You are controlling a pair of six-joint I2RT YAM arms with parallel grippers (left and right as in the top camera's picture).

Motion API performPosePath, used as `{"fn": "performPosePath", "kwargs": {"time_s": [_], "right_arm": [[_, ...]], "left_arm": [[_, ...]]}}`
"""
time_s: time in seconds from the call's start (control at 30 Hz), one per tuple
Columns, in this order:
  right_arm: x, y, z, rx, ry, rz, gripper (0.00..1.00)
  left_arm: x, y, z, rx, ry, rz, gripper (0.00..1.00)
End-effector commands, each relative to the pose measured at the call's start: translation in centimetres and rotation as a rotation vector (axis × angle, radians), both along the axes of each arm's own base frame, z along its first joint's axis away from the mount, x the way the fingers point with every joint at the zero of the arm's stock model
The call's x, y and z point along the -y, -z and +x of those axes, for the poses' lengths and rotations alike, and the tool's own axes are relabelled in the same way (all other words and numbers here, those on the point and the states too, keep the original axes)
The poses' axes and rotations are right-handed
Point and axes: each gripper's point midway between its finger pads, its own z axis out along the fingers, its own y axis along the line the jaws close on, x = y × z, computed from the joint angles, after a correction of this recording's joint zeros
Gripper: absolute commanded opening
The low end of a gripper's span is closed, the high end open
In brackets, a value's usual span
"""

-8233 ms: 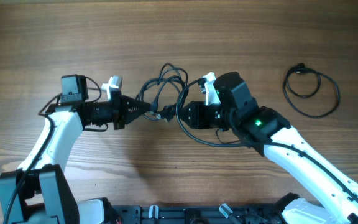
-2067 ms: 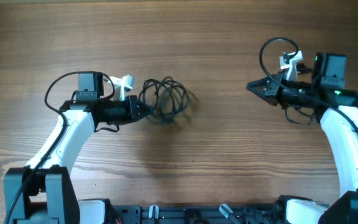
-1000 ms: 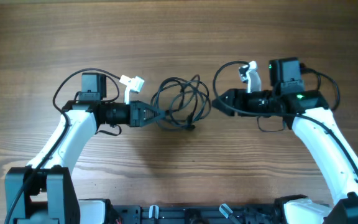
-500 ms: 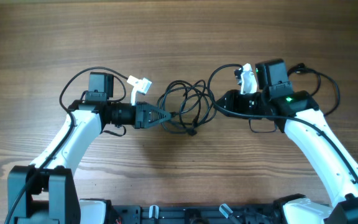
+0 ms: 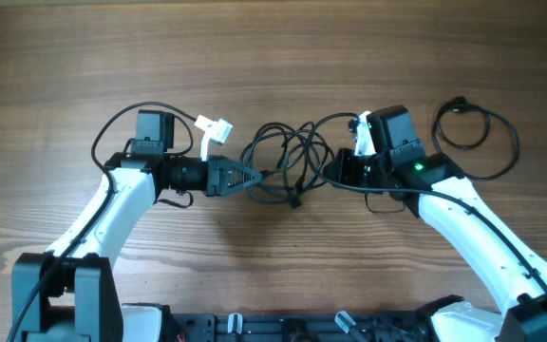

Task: Untangle cables

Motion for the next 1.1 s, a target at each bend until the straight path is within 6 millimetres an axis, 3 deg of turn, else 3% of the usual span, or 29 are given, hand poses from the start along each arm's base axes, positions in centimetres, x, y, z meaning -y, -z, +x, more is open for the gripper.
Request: {"fn": "performPosePath", "kwargs": {"time_s": [0.0, 0.1, 0.3, 0.5, 0.63, 0.8, 0.93, 1.0, 1.07], "right_arm": [[4.8, 1.4, 2.0, 0.046, 0.212, -0.210, 0.04], [6.9, 1.7, 2.4, 0.050, 0.271, -0.270, 0.04], [13.7, 2.3, 2.6, -0.018, 0.459, -0.333, 0.04], [17.1, 2.7, 1.8, -0.067, 0.525, -0.365, 0.04], [17.8, 2.8, 1.6, -0.073, 0.543, -0.389, 0.05], [17.8, 2.9, 1.3, -0.083, 0.541, -0.392, 0.04], [17.5, 3.0, 1.2, -0.090, 0.534, -0.380, 0.04], [16.0, 3.6, 0.7, -0.120, 0.493, -0.307, 0.04], [13.2, 4.3, 0.0, -0.142, 0.378, -0.181, 0.04]], "left_arm": [[0.2, -0.6, -0.3, 0.023, 0.023, -0.038, 0.04], [0.1, -0.2, -0.1, 0.024, 0.014, -0.013, 0.04], [-0.3, 0.2, 0.3, 0.026, -0.008, 0.008, 0.04], [-4.2, 2.7, 3.0, -0.121, -0.228, 0.152, 0.04], [-8.2, 5.5, 4.4, -0.282, -0.449, 0.308, 0.04], [-11.4, 8.3, 4.5, -0.436, -0.655, 0.471, 0.04], [-11.6, 8.7, 4.4, -0.447, -0.670, 0.480, 0.04], [-11.6, 8.7, 4.4, -0.447, -0.670, 0.480, 0.04], [-11.6, 8.7, 4.4, -0.446, -0.670, 0.479, 0.04]]}}
